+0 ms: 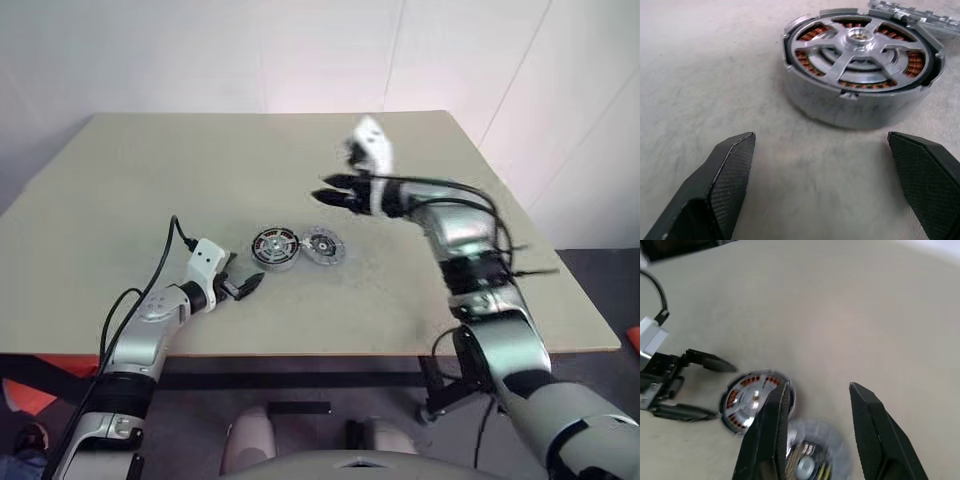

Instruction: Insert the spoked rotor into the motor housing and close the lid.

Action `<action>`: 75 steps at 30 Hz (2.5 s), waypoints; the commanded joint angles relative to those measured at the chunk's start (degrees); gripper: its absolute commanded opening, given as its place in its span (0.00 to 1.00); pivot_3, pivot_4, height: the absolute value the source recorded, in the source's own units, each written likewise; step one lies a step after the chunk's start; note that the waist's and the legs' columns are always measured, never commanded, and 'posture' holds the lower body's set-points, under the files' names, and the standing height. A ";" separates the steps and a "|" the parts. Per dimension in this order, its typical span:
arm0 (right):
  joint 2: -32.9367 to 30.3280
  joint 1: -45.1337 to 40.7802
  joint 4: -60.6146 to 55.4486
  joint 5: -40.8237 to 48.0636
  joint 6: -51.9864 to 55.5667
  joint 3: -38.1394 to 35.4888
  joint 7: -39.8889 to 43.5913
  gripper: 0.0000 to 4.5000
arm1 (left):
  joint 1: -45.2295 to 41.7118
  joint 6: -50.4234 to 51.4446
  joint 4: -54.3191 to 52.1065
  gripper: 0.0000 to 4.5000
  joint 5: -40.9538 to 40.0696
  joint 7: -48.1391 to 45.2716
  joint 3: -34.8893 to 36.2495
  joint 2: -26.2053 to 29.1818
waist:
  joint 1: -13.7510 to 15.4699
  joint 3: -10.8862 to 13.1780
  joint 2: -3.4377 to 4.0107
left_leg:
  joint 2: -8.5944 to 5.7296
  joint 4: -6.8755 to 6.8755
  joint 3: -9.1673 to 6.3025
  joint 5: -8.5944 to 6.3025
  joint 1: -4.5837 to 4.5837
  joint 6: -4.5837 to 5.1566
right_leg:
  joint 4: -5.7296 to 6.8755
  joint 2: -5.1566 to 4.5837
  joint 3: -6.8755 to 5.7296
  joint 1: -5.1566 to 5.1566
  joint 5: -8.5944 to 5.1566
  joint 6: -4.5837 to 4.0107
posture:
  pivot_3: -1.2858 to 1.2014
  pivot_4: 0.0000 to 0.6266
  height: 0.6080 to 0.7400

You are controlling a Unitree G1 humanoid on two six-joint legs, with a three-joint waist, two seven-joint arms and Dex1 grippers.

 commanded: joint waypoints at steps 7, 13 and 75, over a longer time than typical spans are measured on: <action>11.63 6.05 -13.28 17.43 36.96 -26.42 -21.33 0.47 | -4.44 0.72 3.79 1.00 1.42 -4.06 -2.61 0.79 | 0.46 -0.17 0.30 | -0.03 -0.48 0.03 0.20 0.41 -0.33 | 0.05 0.01 0.02 0.02 -0.26 0.45 | 0.52 0.00 1.00; 20.39 10.47 -14.31 23.68 36.96 -31.48 -40.22 0.47 | -5.37 0.90 4.32 1.00 1.65 -5.09 -2.57 1.90 | 1.07 -0.16 0.36 | -0.11 -0.59 -0.08 0.34 0.30 -0.57 | 0.01 -0.13 0.16 -0.20 -0.27 0.48 | 0.52 0.00 1.00; 19.58 7.30 -1.22 33.80 27.57 -32.68 -58.89 0.47 | -4.11 -1.72 4.68 1.00 1.28 -3.13 -1.19 2.81 | 0.13 -0.16 0.36 | -0.17 -1.10 -0.10 0.33 0.50 -0.97 | -0.14 -0.02 -0.10 -0.68 -0.17 0.33 | 0.52 0.00 1.00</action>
